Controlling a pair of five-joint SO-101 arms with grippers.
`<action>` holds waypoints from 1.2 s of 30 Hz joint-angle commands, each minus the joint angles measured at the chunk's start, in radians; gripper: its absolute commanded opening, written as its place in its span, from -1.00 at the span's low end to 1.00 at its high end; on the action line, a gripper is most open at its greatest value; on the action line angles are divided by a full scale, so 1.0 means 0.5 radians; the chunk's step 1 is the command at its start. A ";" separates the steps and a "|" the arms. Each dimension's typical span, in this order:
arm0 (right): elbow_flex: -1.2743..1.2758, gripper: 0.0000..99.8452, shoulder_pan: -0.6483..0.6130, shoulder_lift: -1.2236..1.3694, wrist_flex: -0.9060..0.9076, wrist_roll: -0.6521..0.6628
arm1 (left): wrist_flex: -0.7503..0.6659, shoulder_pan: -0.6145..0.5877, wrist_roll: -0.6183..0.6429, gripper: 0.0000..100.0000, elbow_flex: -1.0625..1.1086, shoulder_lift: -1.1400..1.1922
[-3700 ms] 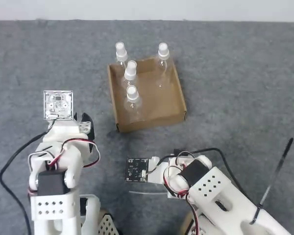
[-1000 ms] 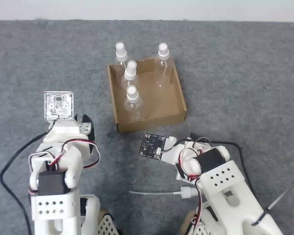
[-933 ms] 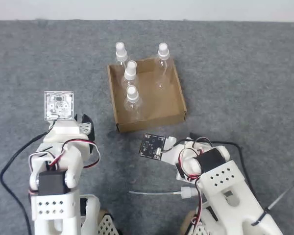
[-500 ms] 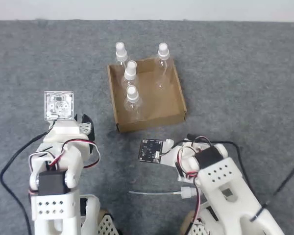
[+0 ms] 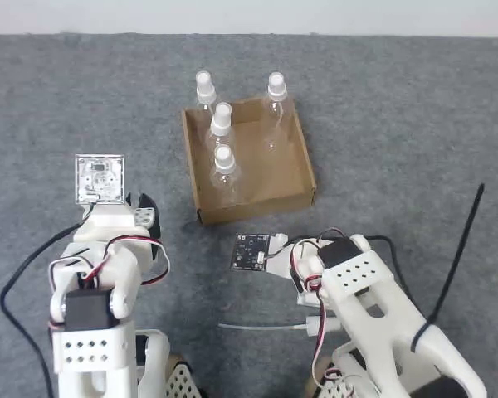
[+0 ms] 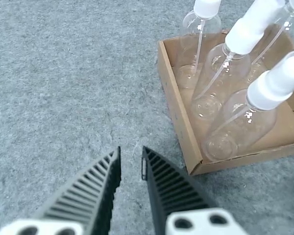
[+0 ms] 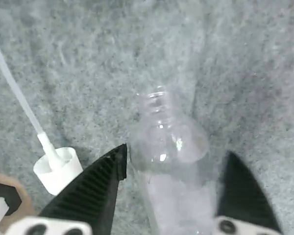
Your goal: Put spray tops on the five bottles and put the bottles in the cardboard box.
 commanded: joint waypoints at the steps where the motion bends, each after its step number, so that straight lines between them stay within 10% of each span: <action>1: -0.101 -0.79 0.032 -0.017 -0.026 0.012 | -0.055 0.000 0.018 -0.88 -0.005 -0.034; 25: -0.675 -0.82 0.041 -0.017 0.370 -1.080 | -0.086 0.006 0.028 -0.88 0.032 -0.034; 36: -0.660 -0.82 0.431 -0.232 0.407 -1.341 | -0.071 0.147 0.028 -0.88 0.032 -0.034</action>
